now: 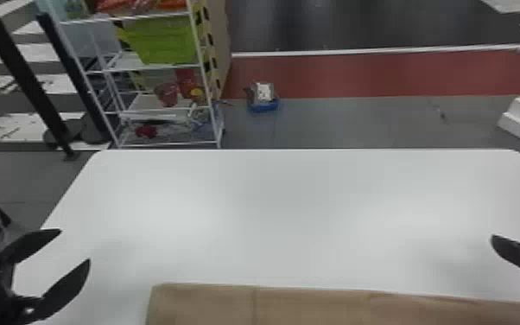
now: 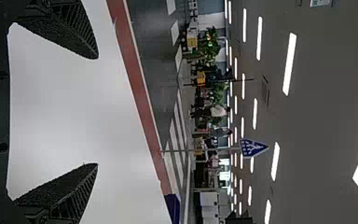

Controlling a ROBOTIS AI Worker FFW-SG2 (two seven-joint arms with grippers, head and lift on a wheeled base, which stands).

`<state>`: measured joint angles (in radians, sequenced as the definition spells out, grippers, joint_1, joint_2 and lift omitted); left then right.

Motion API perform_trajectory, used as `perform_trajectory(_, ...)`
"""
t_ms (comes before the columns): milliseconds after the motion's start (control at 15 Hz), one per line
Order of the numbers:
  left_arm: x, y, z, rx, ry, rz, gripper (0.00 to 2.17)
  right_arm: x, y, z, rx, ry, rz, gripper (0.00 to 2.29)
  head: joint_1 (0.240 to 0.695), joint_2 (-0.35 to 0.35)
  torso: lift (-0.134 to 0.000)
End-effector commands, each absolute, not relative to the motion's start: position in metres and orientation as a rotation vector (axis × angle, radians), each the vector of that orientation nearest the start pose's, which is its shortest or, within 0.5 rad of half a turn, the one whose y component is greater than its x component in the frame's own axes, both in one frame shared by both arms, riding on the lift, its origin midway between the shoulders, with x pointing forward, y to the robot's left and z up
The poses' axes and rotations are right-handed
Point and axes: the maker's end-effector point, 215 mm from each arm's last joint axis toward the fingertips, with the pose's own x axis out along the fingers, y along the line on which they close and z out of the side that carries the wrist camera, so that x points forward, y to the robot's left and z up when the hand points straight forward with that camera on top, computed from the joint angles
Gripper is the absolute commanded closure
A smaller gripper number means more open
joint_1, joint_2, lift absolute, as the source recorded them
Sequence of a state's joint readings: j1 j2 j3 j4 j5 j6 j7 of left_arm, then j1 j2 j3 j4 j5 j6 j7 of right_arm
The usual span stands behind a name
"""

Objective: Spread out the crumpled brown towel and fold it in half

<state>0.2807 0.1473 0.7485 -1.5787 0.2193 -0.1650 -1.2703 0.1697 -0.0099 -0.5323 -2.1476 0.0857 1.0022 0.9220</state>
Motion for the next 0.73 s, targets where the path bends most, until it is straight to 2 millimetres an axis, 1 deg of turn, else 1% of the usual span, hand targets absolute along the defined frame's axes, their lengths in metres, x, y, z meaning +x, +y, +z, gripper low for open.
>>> perform_trajectory(0, 0.3726, 0.4242, -0.3598, 0.099, 0.03, -0.54, 0.06, 0.4364, -0.3414, -0.3767, 0.257, 0.529, 0.302, 0.2, 0.695, 0.116, -0.124)
perform_trajectory(667, 0.3722, 0.4222, -0.3598, 0.1, 0.029, -0.546, 0.06, 0.435, -0.3412, -0.3768, 0.262, 0.529, 0.307, 0.2, 0.695, 0.116, -0.124)
